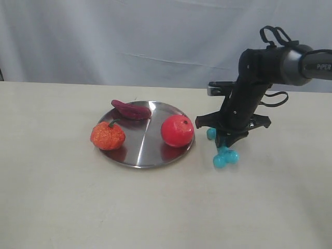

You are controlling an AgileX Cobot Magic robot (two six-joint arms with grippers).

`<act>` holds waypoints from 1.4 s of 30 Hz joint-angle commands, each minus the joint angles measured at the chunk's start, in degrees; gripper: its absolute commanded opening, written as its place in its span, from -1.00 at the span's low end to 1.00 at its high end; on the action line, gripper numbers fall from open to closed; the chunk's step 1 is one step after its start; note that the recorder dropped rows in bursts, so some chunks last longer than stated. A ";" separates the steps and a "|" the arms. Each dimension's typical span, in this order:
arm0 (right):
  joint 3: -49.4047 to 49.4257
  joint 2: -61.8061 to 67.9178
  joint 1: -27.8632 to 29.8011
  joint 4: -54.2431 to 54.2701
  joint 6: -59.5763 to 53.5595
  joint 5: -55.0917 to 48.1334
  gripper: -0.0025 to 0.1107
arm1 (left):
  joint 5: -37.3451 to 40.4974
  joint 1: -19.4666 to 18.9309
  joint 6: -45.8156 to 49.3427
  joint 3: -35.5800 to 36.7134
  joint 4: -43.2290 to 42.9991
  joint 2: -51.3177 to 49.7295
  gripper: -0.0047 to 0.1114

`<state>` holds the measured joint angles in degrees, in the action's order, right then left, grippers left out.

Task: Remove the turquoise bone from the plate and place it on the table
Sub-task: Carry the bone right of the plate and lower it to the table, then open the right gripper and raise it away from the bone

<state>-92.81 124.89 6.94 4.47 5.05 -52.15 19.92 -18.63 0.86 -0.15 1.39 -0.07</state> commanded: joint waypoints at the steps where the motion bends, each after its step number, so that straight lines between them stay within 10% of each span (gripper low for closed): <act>1: -0.21 0.36 0.57 0.15 0.02 3.45 -0.96 | -0.31 -0.13 -0.24 0.15 0.07 0.07 -0.92; 5: -0.21 0.36 0.87 0.01 0.15 3.23 -0.83 | -0.31 -0.13 -0.24 0.15 0.07 0.07 -0.92; 12: -0.21 0.36 0.96 -1.19 0.04 2.39 0.04 | -0.31 -0.13 -0.24 0.15 0.07 0.07 -0.92; 23: -0.43 -4.49 0.96 -3.86 -0.20 -0.54 0.05 | -0.31 -0.13 -0.24 0.15 0.07 0.07 -0.92; 33: -0.31 -26.02 0.96 -9.94 1.07 -3.28 -0.96 | -0.31 -0.13 -0.24 0.15 0.07 0.07 -0.92; 42: 3.93 -51.10 0.86 -12.60 -1.02 2.66 -0.96 | -0.31 -0.13 -0.24 0.15 0.07 0.07 -0.92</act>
<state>-89.85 80.90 7.50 -6.56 5.53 -50.97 19.92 -18.63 0.86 -0.15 1.39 -0.07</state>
